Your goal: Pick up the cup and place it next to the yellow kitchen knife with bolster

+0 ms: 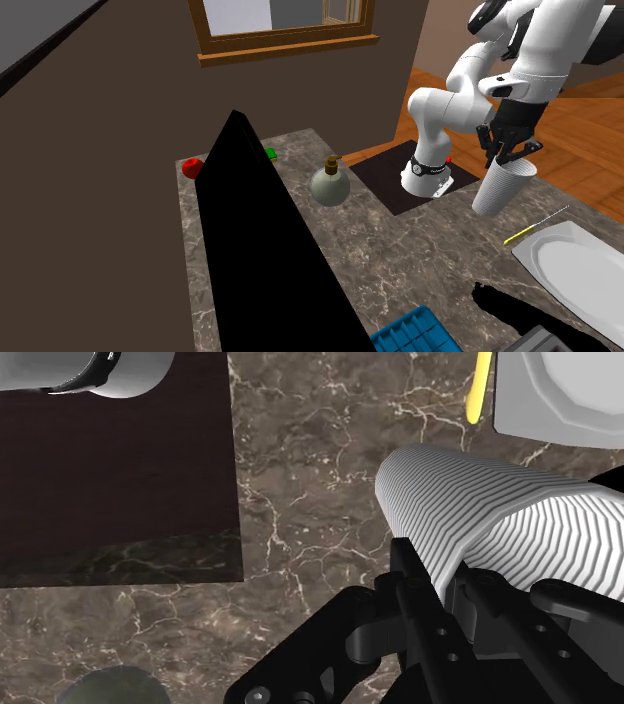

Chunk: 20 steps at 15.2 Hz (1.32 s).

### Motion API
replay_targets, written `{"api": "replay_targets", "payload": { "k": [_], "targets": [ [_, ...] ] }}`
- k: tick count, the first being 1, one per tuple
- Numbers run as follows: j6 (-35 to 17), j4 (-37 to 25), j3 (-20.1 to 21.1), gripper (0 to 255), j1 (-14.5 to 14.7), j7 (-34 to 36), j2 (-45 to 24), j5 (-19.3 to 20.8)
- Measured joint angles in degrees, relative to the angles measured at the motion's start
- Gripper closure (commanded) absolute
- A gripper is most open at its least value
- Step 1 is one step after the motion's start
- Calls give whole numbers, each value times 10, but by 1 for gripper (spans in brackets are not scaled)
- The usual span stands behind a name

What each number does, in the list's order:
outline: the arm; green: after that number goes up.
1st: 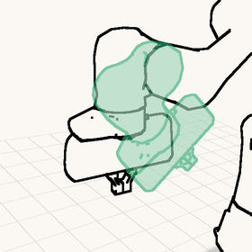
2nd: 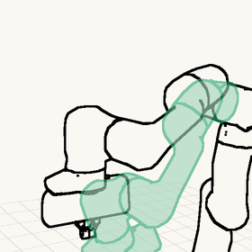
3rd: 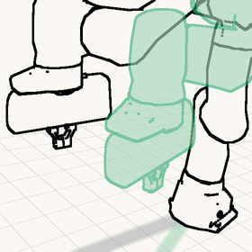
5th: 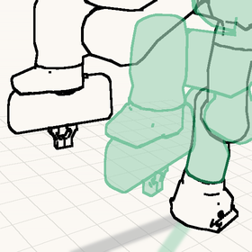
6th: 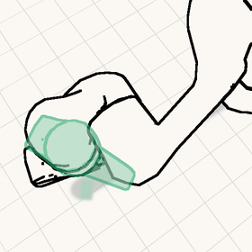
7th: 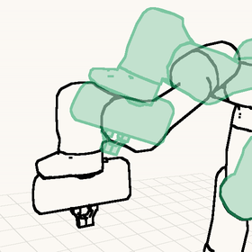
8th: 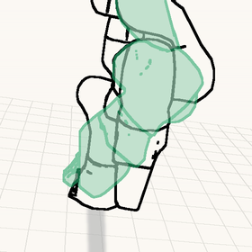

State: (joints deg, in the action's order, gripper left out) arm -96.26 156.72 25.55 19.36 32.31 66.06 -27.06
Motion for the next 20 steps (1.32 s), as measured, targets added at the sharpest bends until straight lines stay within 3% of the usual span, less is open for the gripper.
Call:
{"api": "replay_targets", "payload": {
  "k": [20],
  "targets": [
    [-136,128,76,255,37,-11,-13,-81]
  ]
}}
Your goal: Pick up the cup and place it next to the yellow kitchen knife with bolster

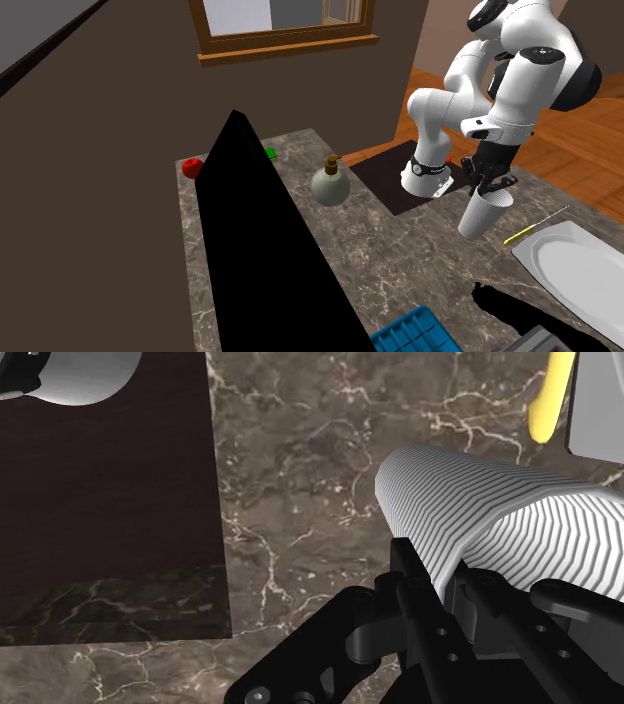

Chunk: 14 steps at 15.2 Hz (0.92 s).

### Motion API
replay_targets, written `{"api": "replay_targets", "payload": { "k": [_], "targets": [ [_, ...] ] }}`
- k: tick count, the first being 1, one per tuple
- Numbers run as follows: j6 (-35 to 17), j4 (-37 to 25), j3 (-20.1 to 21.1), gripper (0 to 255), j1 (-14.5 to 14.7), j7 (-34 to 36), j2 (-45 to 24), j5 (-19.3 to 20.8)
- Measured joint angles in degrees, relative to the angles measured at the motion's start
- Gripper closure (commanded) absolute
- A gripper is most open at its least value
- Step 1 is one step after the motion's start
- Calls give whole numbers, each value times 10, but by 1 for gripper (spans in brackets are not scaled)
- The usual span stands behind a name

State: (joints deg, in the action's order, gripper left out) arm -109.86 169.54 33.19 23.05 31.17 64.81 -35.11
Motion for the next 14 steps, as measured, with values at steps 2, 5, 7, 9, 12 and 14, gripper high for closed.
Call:
{"api": "replay_targets", "payload": {
  "k": [2,5,7,9,12,14],
  "targets": [
    [-1,1,1,255,1,0,0,-1],
    [-2,1,1,255,1,0,-1,-1],
    [-2,1,1,0,1,0,-1,-2],
    [-2,1,1,0,1,0,-1,-2],
    [-2,1,1,0,1,0,-1,-2],
    [22,-18,-11,0,-4,4,7,12]
  ]
}}
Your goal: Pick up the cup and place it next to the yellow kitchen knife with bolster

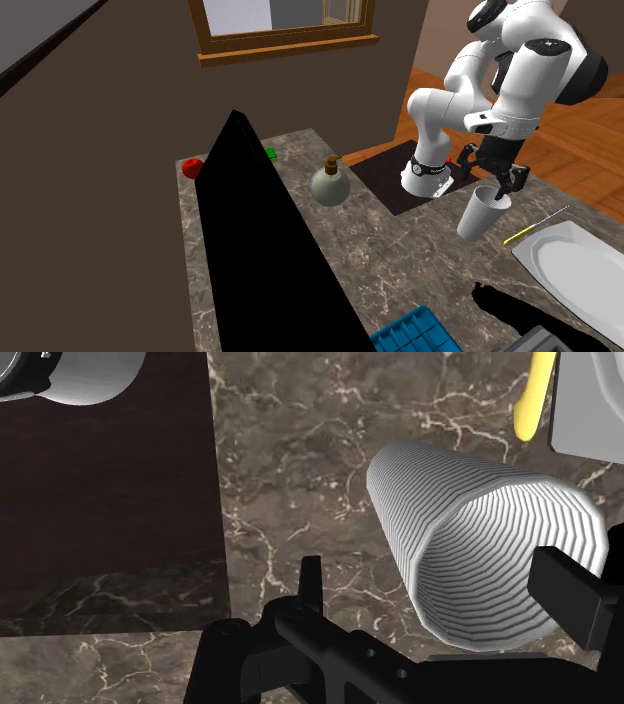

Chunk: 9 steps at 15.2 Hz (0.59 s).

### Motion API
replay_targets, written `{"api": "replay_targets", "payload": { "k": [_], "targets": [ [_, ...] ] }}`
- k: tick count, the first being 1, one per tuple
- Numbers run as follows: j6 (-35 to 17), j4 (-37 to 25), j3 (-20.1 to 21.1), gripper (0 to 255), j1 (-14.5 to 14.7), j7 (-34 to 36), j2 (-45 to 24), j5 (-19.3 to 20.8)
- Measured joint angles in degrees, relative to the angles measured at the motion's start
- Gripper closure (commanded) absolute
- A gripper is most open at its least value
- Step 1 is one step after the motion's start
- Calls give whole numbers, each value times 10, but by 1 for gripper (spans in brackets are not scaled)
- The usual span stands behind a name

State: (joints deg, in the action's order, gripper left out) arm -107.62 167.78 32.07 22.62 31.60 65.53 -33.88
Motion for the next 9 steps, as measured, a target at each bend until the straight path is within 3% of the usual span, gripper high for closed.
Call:
{"api": "replay_targets", "payload": {
  "k": [4,9],
  "targets": [
    [51,-33,-33,0,-13,-1,17,33],
    [56,-38,-36,0,-14,0,18,36]
  ]
}}
